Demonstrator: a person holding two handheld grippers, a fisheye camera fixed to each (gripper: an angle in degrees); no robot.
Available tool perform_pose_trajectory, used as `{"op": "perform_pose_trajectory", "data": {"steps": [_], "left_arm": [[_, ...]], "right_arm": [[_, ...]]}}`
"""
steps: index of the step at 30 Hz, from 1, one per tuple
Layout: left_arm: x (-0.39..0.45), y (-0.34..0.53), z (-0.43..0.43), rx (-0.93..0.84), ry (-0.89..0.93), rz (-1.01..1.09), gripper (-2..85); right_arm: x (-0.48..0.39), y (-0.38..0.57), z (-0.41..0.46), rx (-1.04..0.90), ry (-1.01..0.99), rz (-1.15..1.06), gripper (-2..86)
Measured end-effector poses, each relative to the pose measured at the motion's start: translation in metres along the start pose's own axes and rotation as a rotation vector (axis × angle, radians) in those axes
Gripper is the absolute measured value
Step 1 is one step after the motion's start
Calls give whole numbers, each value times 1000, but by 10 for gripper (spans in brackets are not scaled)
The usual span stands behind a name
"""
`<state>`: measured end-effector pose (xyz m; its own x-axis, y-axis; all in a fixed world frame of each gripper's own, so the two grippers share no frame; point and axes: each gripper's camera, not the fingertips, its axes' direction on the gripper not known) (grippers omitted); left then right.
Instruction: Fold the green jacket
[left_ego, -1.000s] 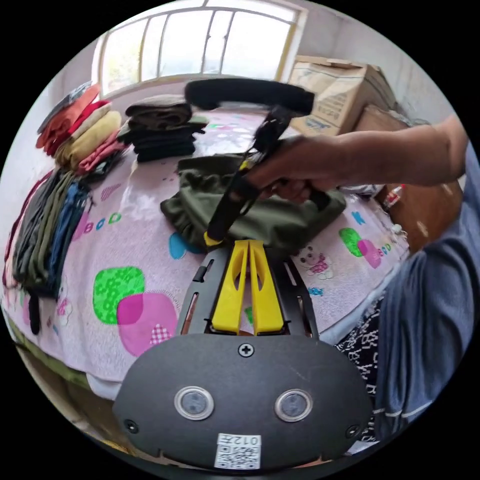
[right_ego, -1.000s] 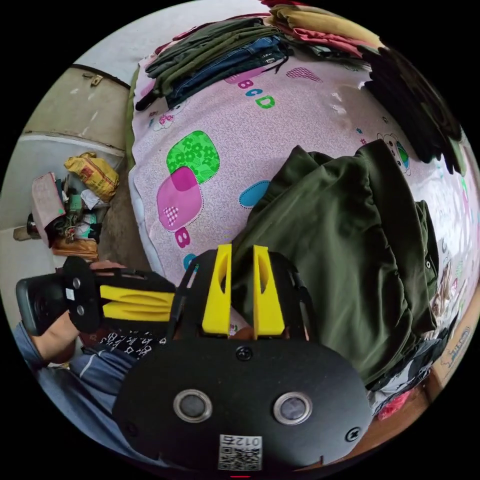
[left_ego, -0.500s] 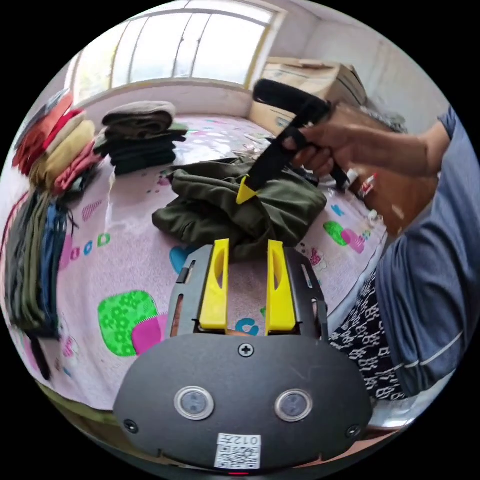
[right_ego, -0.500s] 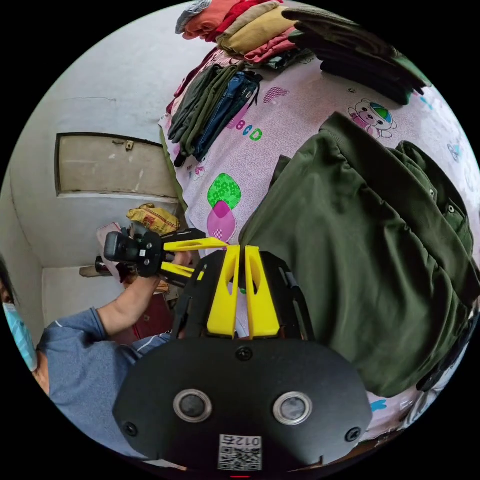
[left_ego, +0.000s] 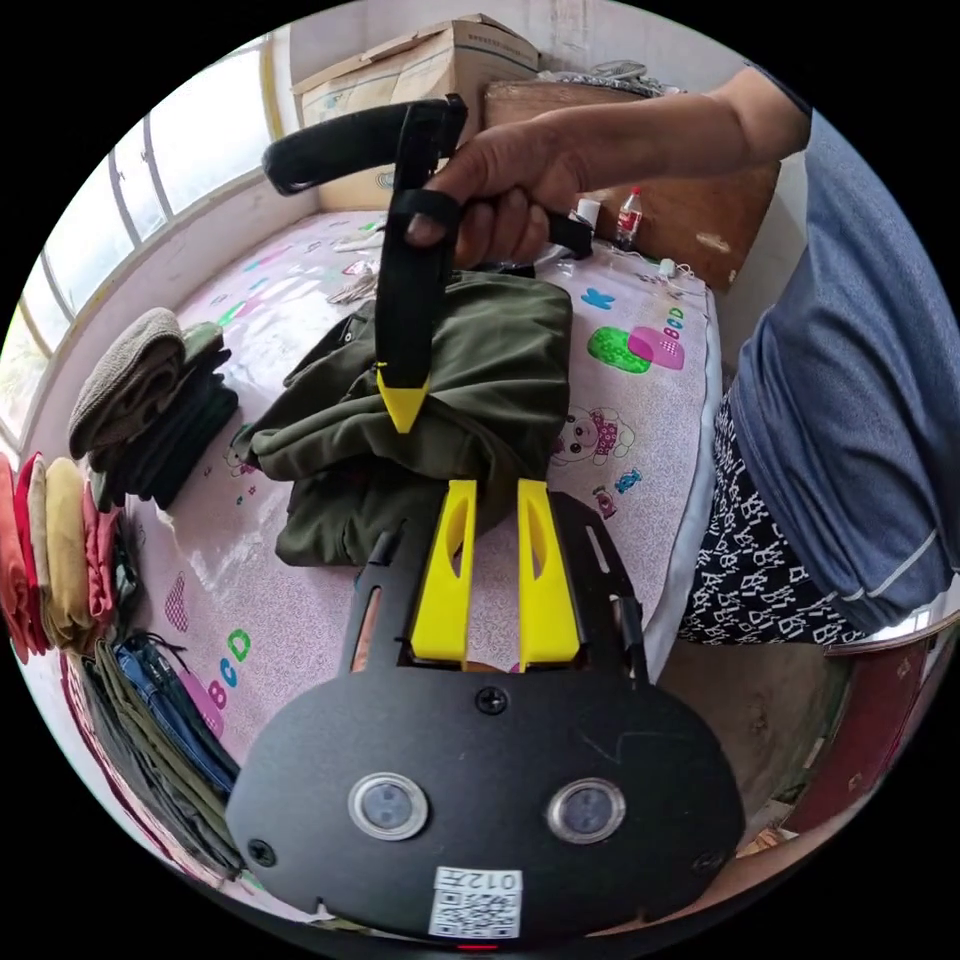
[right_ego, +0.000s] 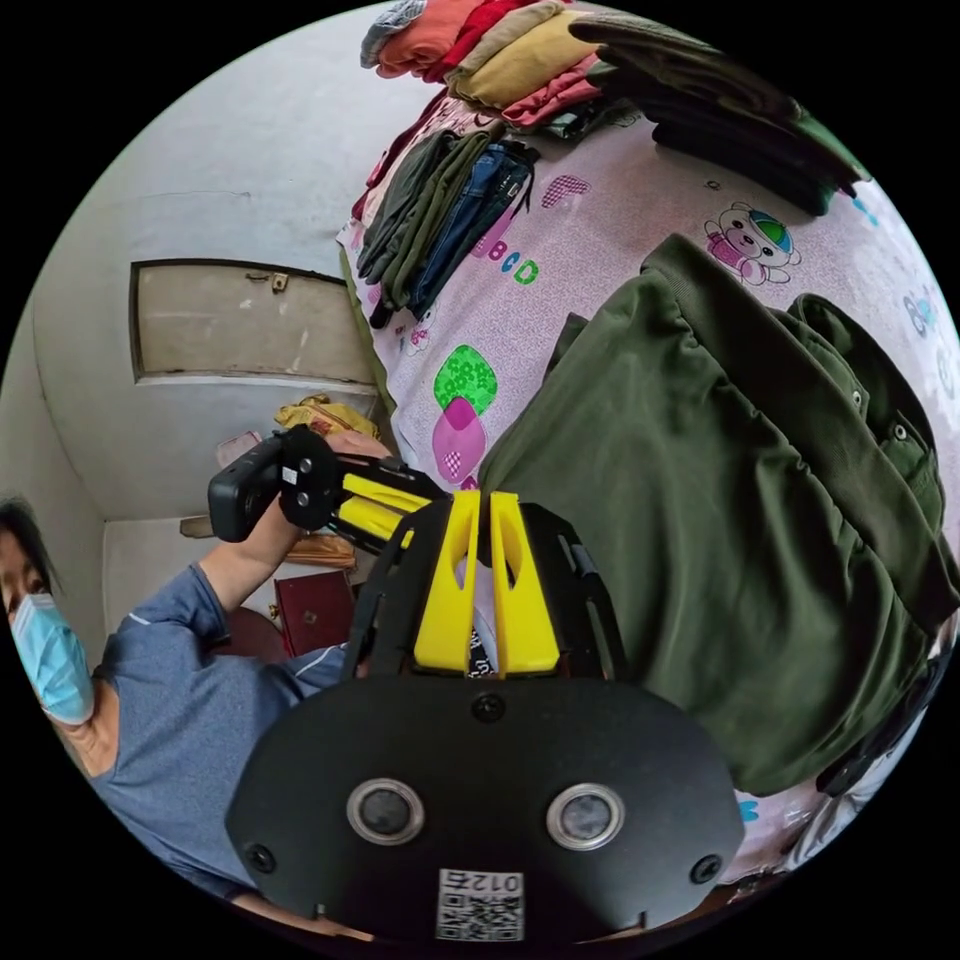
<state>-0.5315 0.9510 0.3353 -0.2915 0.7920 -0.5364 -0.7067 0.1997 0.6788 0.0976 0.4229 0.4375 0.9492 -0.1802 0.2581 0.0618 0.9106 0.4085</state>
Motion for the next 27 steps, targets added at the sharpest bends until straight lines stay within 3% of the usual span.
{"op": "perform_pose_trajectory", "data": {"steps": [3, 8, 10, 12, 18, 23, 27], "left_arm": [[-10, 15, 0, 9, -1, -92, 31], [-30, 83, 40, 53, 157, -510, 13], [-40, 123, 51, 195, 249, -752, 9], [-44, 142, 54, 295, 291, -865, 7], [-53, 161, 65, 347, 291, -980, 4], [-76, 167, 69, 278, 305, -1033, 3], [-87, 190, 52, 275, 307, -1145, 3]], "right_arm": [[-3, -3, 11, 1, 21, -12, 10], [-9, -10, 41, 32, 56, -57, 2], [-19, 0, 42, 80, 65, -125, 0], [-26, 7, 53, 67, 119, -170, -1], [-27, 1, 134, -64, 356, -256, -2], [1, -5, 147, -83, 241, -119, -2], [-6, 28, 110, 39, 128, -148, -2]]}}
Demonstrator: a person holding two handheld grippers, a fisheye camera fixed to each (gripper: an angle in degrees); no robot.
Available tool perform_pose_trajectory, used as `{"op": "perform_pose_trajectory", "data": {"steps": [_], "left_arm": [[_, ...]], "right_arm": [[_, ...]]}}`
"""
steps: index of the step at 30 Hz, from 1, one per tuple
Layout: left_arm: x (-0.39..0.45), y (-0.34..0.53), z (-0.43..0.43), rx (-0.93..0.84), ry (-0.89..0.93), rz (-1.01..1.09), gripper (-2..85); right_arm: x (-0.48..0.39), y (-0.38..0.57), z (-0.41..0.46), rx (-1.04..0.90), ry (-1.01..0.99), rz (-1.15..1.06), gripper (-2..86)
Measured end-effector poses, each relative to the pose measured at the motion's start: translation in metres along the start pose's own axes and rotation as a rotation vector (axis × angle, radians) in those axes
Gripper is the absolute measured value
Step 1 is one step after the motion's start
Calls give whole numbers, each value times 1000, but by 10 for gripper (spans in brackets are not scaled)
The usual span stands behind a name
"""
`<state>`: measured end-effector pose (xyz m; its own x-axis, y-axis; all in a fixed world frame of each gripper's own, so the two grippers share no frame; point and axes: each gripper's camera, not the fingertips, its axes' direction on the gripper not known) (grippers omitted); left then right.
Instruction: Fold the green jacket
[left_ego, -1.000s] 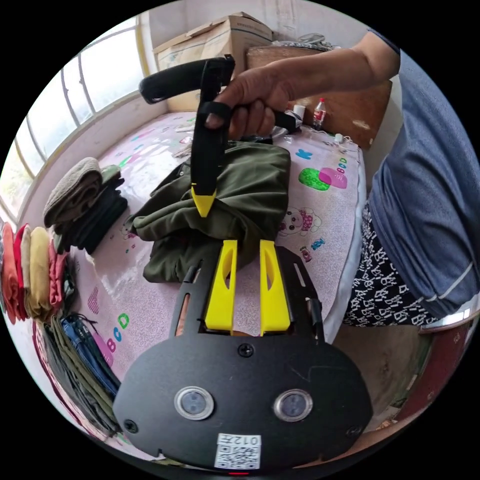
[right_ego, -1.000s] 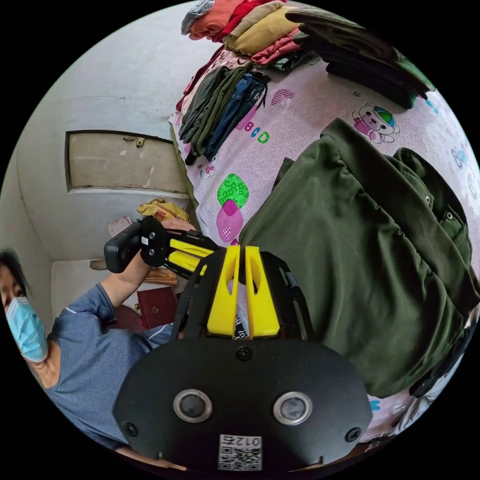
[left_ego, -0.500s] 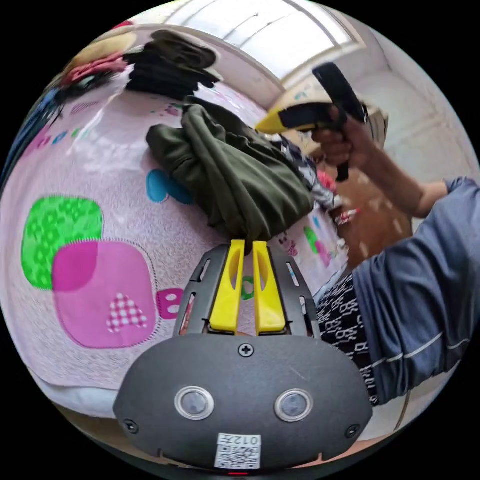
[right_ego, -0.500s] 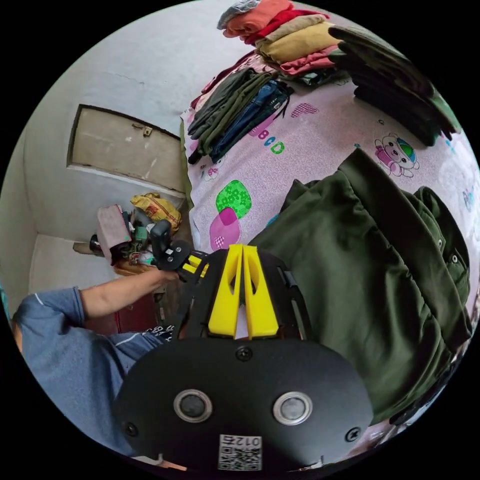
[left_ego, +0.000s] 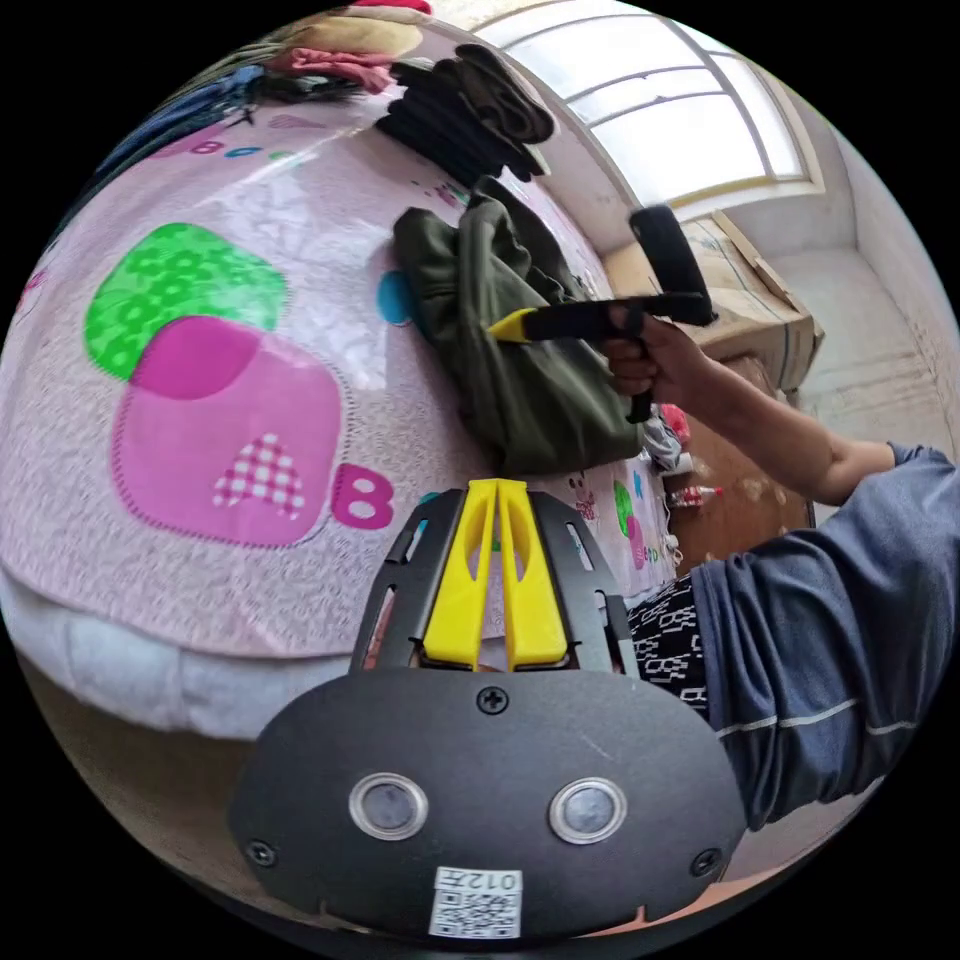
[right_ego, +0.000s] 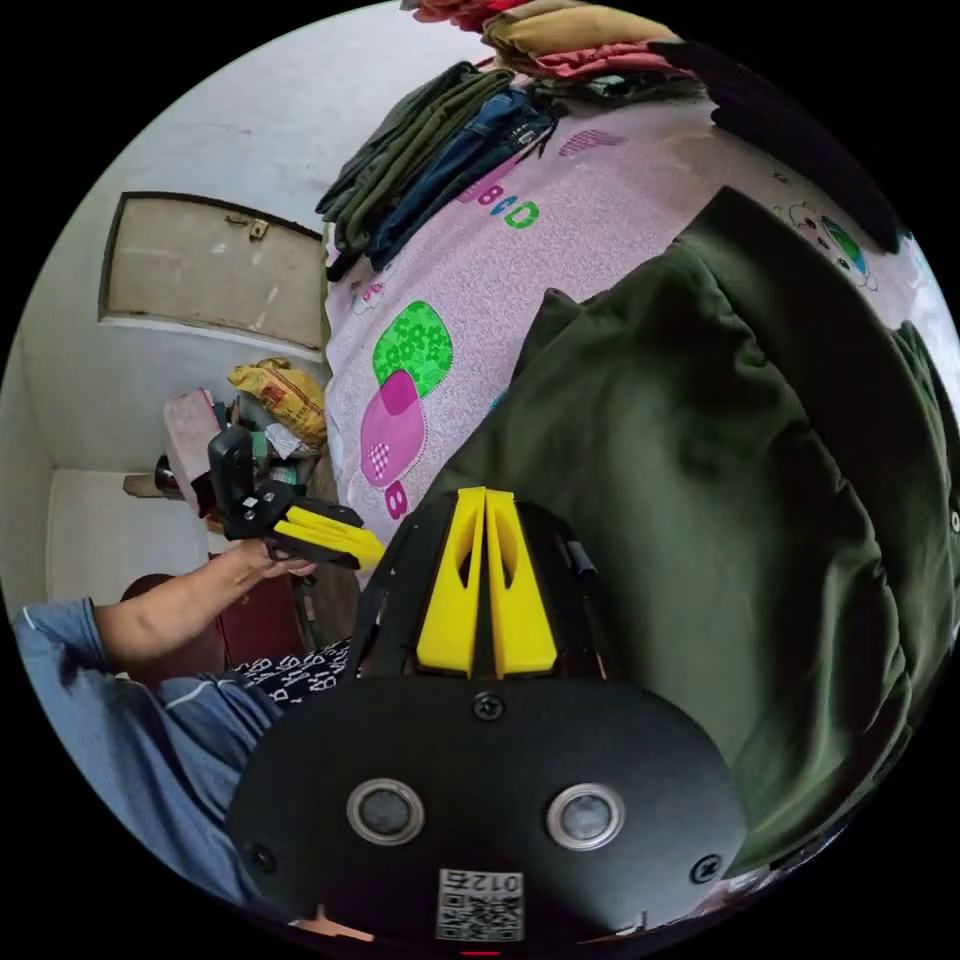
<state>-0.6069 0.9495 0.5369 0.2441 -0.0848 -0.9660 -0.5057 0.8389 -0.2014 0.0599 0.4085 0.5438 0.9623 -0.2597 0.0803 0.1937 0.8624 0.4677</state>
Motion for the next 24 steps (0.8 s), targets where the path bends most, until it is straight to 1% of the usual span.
{"op": "perform_pose_trajectory", "data": {"steps": [1, 3, 6, 7, 8, 10, 13, 16, 18, 21, 22, 24], "left_arm": [[-1, -2, -13, 39, -25, -34, 5], [-2, -15, -31, 90, -62, -81, 10], [-6, -56, -45, 144, -64, -125, 35], [-8, -78, -44, 153, -72, -126, 57], [-8, -90, -42, 141, -79, -123, 67], [-9, -138, -23, 66, -102, -105, 116], [-11, -184, 4, -39, -156, -123, 167], [-7, -207, 14, -76, -139, -129, 206], [0, -211, 17, -89, -139, -111, 224], [3, -212, 28, -145, -229, -99, 234], [-1, -212, 34, -159, -235, -108, 232], [-11, -214, 45, -194, -183, -139, 225]], "right_arm": [[-13, 17, -18, 60, -10, -64, -2], [-33, 45, -33, 91, 2, -139, -2], [-58, 85, -25, 92, 110, -225, -1], [-59, 93, -11, 67, 152, -212, -1], [-58, 95, -4, 48, 171, -201, -1], [-47, 102, 25, 6, 262, -150, -2], [-40, 106, 26, 26, 226, -79, -2], [-49, 114, 17, 19, 241, -141, -2], [-50, 118, 10, 22, 240, -139, -2], [-51, 129, -10, 95, 209, -115, -2], [-50, 134, -18, 117, 186, -104, -2], [-46, 142, -28, 146, 156, -77, -2]]}}
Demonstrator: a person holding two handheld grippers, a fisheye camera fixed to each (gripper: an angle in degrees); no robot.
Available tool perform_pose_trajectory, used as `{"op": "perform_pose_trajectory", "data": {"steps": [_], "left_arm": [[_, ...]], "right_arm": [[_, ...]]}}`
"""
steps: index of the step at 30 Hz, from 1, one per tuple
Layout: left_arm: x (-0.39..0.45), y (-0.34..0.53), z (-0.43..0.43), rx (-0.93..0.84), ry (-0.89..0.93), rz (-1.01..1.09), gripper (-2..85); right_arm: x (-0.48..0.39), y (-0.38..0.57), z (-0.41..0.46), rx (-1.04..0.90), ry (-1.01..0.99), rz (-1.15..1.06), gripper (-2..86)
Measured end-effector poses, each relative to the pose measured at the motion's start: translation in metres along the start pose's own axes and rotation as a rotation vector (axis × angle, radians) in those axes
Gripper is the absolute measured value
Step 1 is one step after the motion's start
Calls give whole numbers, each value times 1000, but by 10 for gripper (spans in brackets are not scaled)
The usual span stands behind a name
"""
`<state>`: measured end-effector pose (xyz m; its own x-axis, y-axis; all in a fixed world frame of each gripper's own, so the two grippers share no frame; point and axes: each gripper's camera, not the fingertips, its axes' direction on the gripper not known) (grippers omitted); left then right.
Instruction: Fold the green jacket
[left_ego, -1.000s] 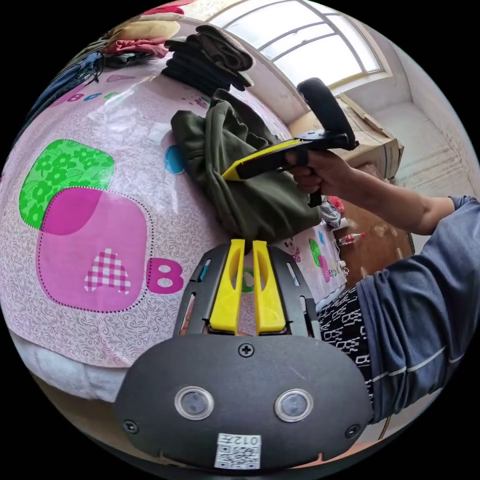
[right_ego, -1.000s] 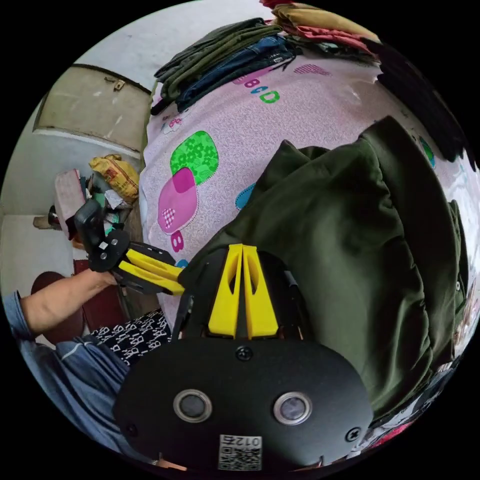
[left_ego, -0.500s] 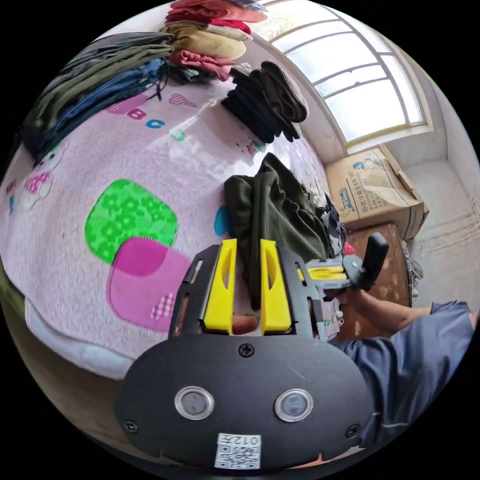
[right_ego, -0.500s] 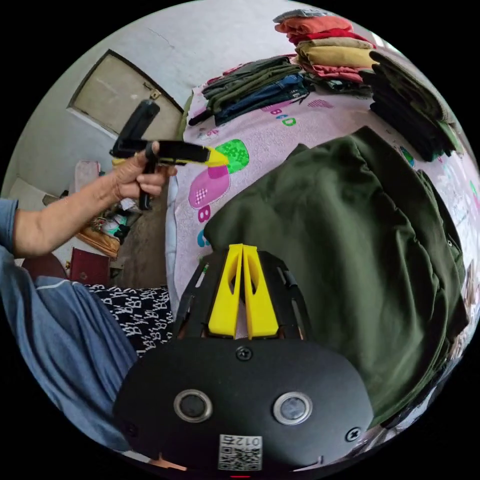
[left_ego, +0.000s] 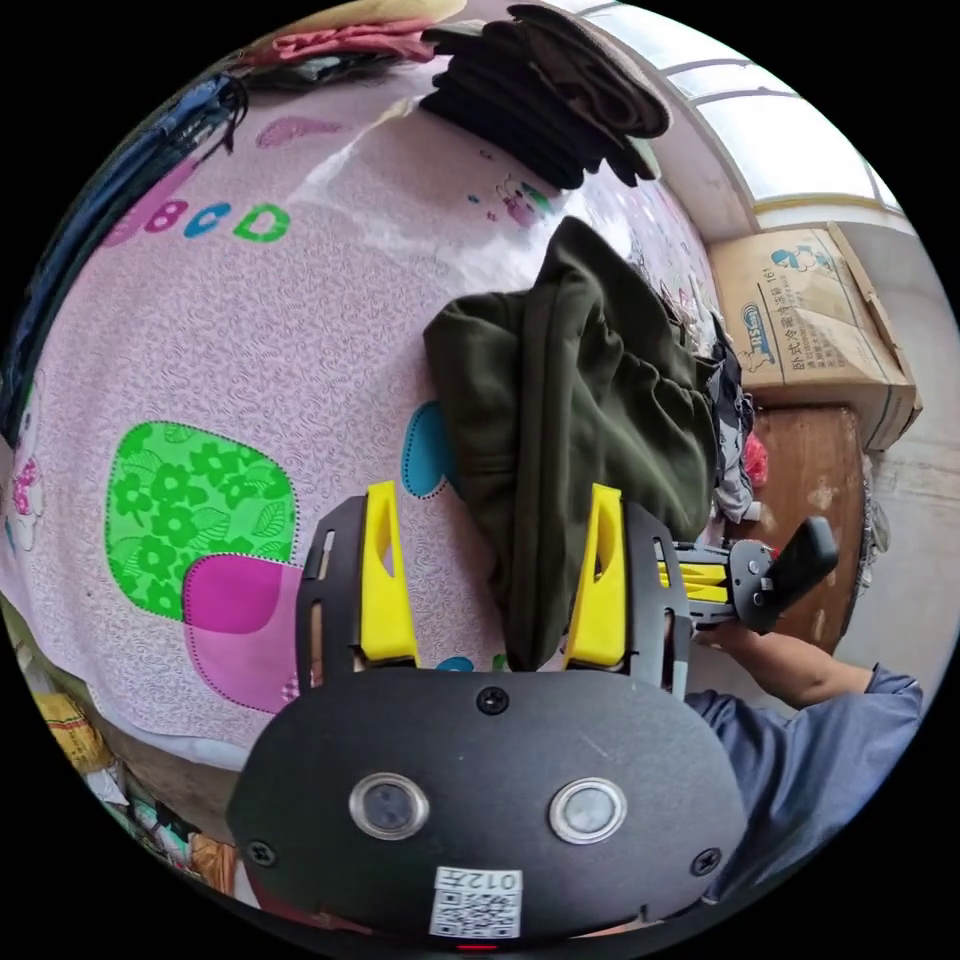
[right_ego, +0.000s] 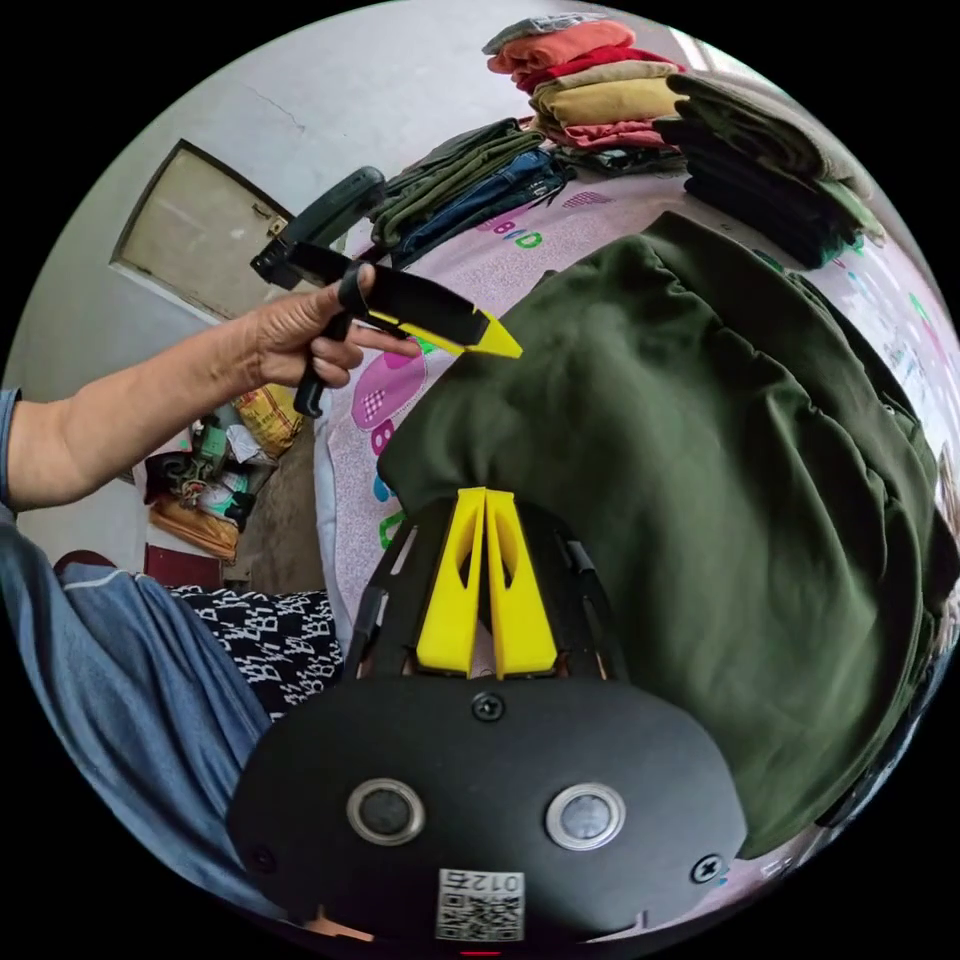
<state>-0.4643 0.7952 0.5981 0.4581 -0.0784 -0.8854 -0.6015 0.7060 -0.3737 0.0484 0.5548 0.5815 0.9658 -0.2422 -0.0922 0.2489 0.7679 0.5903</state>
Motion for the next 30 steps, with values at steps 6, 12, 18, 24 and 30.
{"op": "perform_pose_trajectory", "data": {"steps": [6, 12, 18, 24, 30], "left_arm": [[-14, -13, 4, 11, 194, 48, 157], [-27, -17, 17, 54, 302, 30, 124], [-43, -17, 23, 108, 462, 43, 78], [-10, -13, 5, 158, 434, 89, 47], [36, -13, -15, 170, 431, 138, 35]], "right_arm": [[23, 18, -35, 76, -43, 103, -3], [43, 30, -69, 129, -57, 175, -2], [57, 35, -115, 226, 39, 236, -1], [74, 9, -154, 266, 416, 262, -2], [145, -41, -148, 157, 442, 399, -2]]}}
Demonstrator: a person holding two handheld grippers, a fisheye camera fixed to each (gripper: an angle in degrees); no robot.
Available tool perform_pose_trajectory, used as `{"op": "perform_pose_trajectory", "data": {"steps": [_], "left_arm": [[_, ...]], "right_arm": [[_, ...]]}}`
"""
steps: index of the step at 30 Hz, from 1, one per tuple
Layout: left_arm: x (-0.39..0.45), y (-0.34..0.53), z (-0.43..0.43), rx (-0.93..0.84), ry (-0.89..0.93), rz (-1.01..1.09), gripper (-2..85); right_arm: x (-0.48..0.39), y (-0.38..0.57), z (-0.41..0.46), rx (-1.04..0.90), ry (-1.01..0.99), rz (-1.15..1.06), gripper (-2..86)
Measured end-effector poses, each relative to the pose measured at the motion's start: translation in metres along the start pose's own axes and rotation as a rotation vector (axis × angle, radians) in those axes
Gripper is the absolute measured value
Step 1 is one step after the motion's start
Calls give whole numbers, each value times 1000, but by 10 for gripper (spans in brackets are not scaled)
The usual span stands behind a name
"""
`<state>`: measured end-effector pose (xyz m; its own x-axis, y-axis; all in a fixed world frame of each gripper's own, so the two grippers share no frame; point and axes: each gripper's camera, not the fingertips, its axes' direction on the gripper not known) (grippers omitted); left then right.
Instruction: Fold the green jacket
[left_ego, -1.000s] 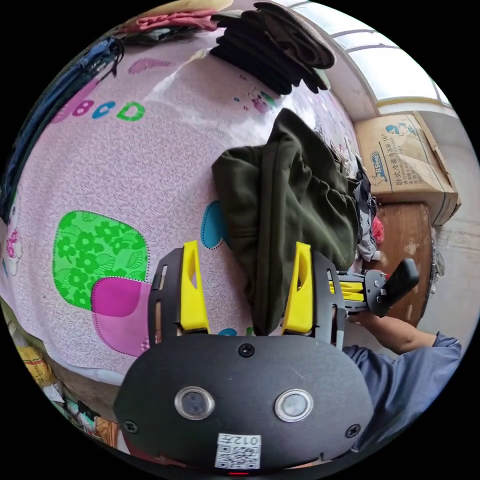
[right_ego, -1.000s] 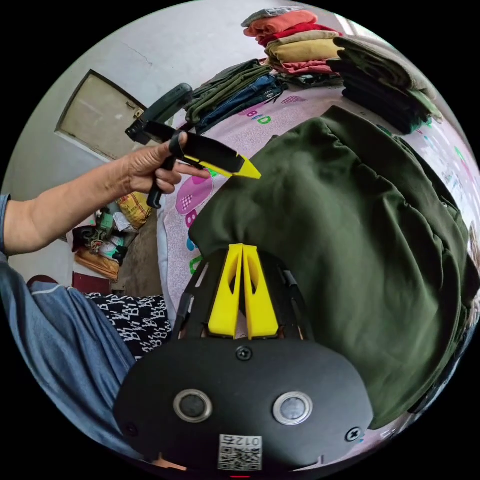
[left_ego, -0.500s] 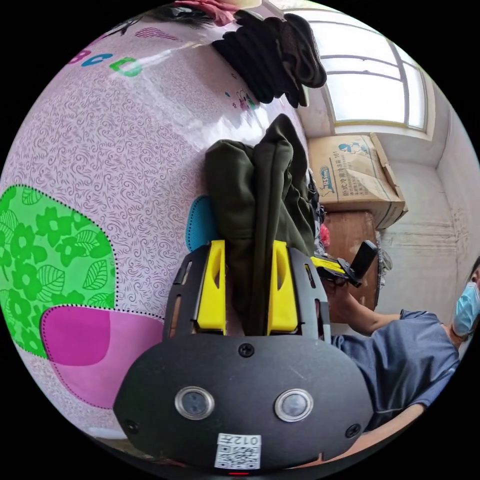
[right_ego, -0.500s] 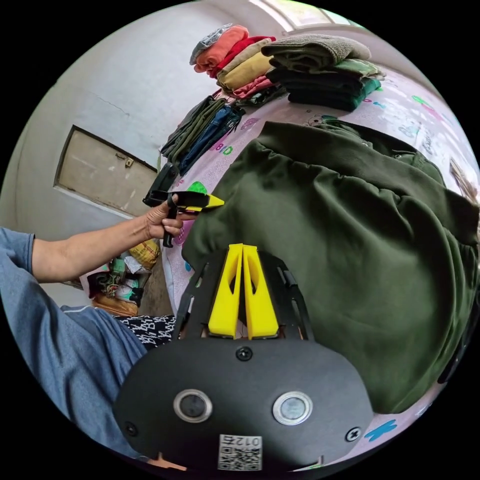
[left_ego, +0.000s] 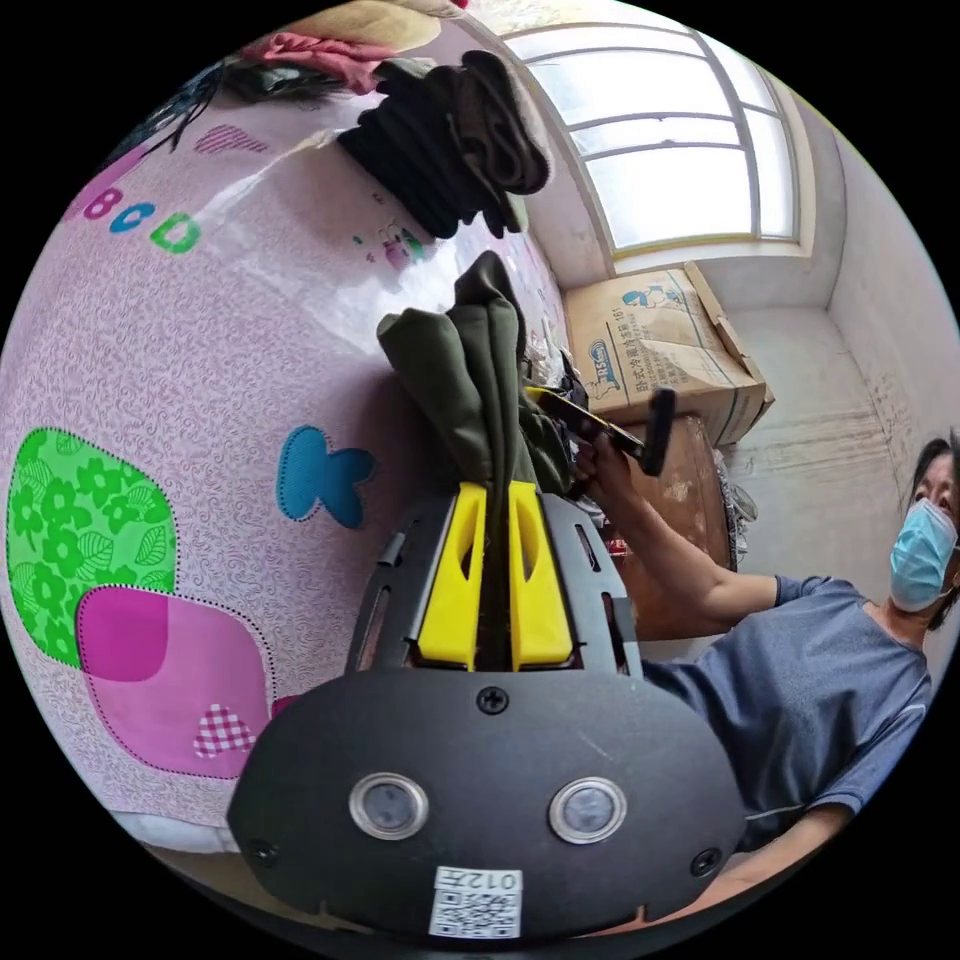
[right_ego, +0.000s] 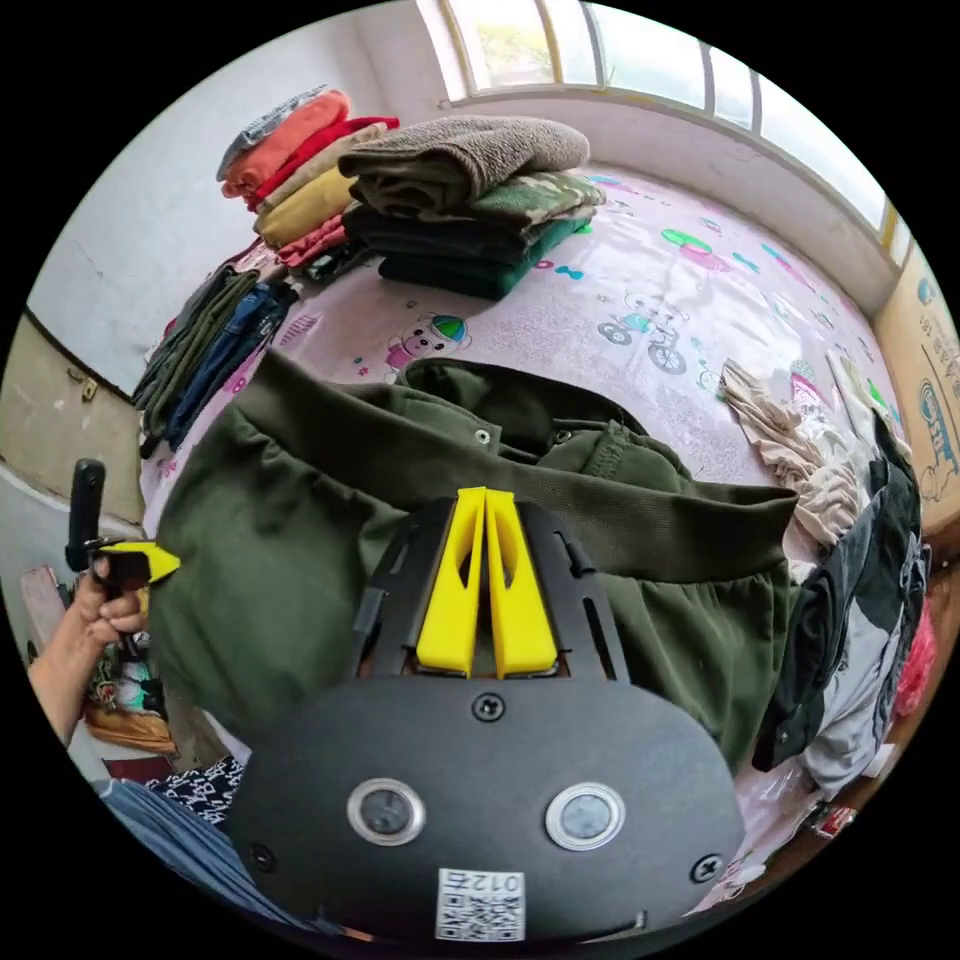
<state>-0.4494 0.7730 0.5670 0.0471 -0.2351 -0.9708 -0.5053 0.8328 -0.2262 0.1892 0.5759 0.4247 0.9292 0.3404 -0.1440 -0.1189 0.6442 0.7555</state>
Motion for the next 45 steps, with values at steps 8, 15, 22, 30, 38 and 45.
{"op": "perform_pose_trajectory", "data": {"steps": [8, 15, 22, 30, 38, 45], "left_arm": [[79, -27, 28, -31, -10, 69, 29], [121, -42, 51, -64, -13, 69, 26], [153, -58, 95, -89, 7, 48, 22], [183, -79, 121, -27, 80, -10, 22], [213, -87, 205, -110, 79, -50, 16], [248, -104, 298, -34, 207, -148, 19]], "right_arm": [[43, -18, -2, -127, -120, 29, -2], [75, 61, -79, -95, -266, 143, -1], [106, 77, -62, -136, -332, 160, -1], [136, 174, -163, -45, -382, 204, -1], [158, 195, -122, -144, -405, 179, -1], [235, 263, -159, 109, -678, 396, -1]]}}
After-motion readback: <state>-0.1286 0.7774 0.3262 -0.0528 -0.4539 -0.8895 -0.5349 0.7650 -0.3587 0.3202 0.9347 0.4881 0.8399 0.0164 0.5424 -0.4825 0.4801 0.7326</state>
